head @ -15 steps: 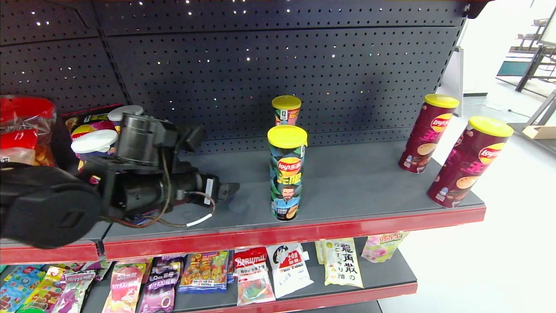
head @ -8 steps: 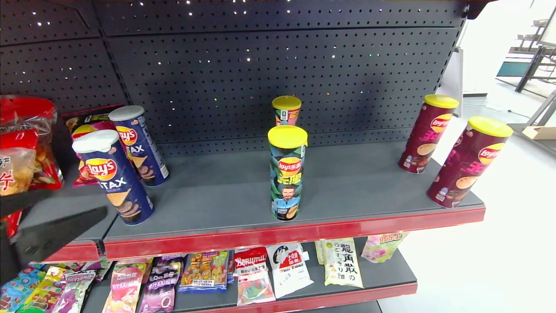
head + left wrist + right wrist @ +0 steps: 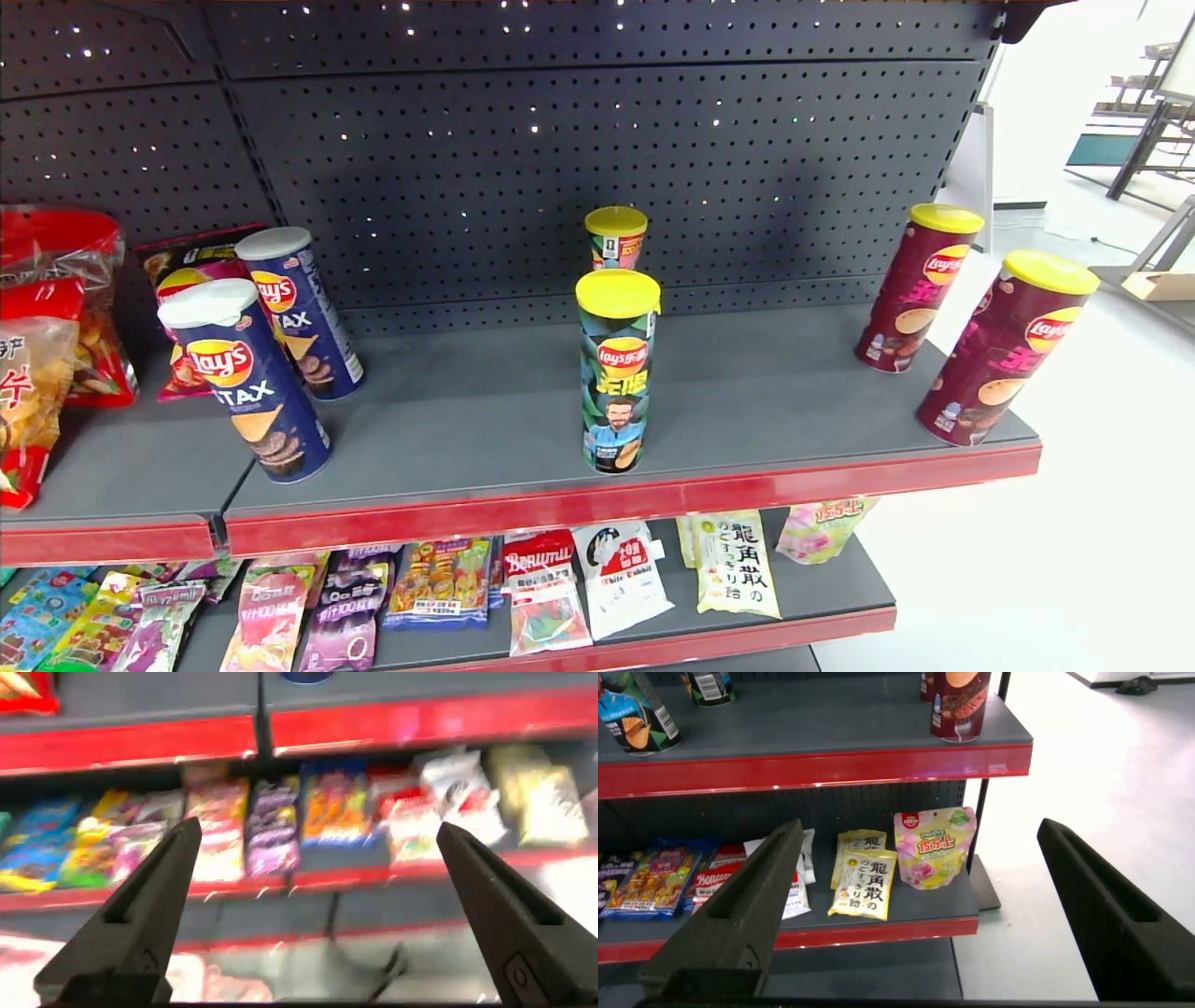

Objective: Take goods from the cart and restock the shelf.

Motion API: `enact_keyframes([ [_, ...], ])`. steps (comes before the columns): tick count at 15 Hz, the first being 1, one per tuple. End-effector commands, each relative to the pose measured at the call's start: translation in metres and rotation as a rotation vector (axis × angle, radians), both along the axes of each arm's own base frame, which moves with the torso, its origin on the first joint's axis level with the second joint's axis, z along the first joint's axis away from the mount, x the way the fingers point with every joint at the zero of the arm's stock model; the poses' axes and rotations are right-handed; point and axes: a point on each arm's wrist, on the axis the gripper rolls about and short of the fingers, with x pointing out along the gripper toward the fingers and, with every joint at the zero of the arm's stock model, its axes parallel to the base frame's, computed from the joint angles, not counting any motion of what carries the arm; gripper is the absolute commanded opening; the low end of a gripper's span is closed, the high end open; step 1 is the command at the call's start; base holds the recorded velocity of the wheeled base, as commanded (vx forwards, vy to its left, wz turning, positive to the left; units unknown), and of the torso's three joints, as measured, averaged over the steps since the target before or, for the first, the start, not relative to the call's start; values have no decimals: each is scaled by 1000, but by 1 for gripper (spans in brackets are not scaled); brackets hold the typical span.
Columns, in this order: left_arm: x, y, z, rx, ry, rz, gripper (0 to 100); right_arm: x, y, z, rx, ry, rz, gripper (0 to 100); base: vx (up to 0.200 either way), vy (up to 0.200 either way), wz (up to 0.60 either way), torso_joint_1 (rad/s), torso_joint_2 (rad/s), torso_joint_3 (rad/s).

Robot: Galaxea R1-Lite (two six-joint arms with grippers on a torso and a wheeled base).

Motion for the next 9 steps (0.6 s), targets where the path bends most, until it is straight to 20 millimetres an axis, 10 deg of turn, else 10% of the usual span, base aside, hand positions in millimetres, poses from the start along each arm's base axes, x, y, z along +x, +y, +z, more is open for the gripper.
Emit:
enact_keyframes([
  [1, 8, -2, -25, -149, -242, -52, 100, 0, 0, 0, -5, -1, 3, 100, 0, 0, 0, 0, 0, 0],
  [9, 13, -1, -28, 30, -74, 263, 100, 0, 0, 0, -2, 0, 3, 100, 0, 0, 0, 0, 0, 0],
])
